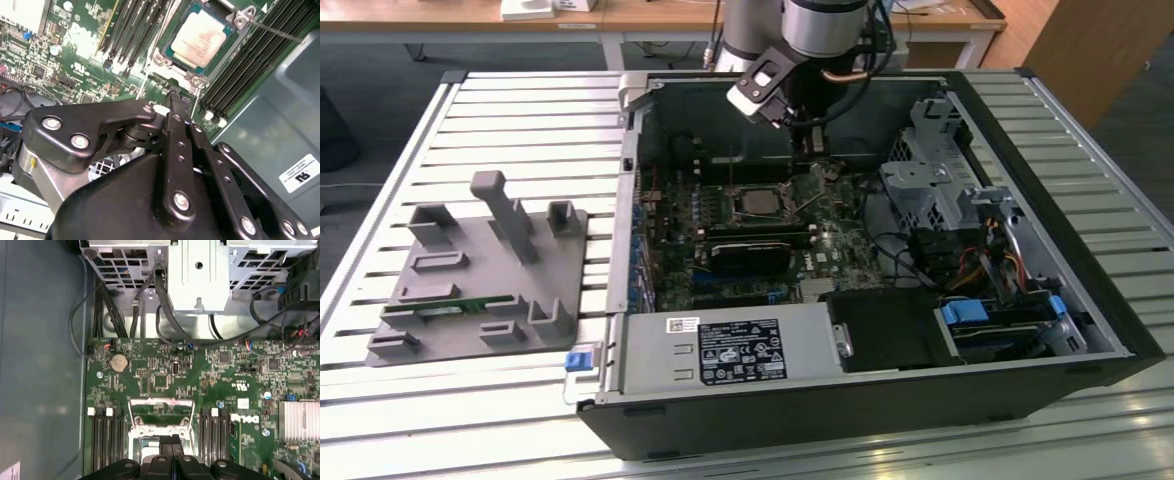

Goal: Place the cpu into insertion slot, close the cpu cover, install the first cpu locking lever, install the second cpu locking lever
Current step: 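Close the cpu cover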

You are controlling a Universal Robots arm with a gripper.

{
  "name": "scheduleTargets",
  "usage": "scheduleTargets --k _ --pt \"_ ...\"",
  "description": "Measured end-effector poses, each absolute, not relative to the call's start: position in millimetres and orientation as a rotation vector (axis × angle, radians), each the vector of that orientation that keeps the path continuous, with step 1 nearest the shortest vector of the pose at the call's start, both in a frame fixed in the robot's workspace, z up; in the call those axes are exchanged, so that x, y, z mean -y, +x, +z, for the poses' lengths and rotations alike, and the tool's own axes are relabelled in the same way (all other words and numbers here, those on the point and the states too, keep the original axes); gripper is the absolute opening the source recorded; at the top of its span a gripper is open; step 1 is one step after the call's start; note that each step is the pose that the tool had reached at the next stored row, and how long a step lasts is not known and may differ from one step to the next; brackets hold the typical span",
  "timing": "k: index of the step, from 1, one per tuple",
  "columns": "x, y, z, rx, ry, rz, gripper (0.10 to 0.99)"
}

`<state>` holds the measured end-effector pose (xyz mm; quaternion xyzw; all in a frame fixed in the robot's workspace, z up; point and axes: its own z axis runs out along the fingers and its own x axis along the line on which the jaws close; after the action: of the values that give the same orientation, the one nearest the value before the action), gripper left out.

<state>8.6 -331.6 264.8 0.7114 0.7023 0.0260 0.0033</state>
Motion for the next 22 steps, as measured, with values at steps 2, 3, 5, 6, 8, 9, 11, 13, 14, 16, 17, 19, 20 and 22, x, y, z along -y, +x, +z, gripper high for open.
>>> scheduleTargets --k 2,3,5,6,8,9,11,13,14,16,17,19,20,22 --pt "330.9 11.6 264.1 -2.203 2.23 0.082 0.106" --pt "330.8 13.3 263.9 -2.205 2.227 0.082 0.106" --pt "330.7 16.1 263.2 -2.211 2.222 0.082 0.106" --pt "330.7 17.3 262.8 -2.215 2.217 0.082 0.106" --pt "330.7 19.6 262.2 -2.223 2.209 0.081 0.106" --pt "330.6 20.9 261.9 -2.225 2.208 0.081 0.106" --pt "330.4 23.2 261.5 -2.225 2.208 0.081 0.106" --pt "330.0 25.8 261.0 -2.225 2.208 0.081 0.106" --pt "329.8 27.0 260.8 -2.225 2.208 0.081 0.106" --pt "329.2 29.5 260.2 -2.225 2.208 0.081 0.106" --pt "328.8 30.9 260.0 -2.225 2.208 0.081 0.106" --pt "328.1 33.6 259.7 -2.225 2.208 0.081 0.106" --pt "327.6 34.8 259.4 -2.225 2.208 0.081 0.106" --pt "326.6 36.5 258.9 -2.224 2.207 0.08 0.106"
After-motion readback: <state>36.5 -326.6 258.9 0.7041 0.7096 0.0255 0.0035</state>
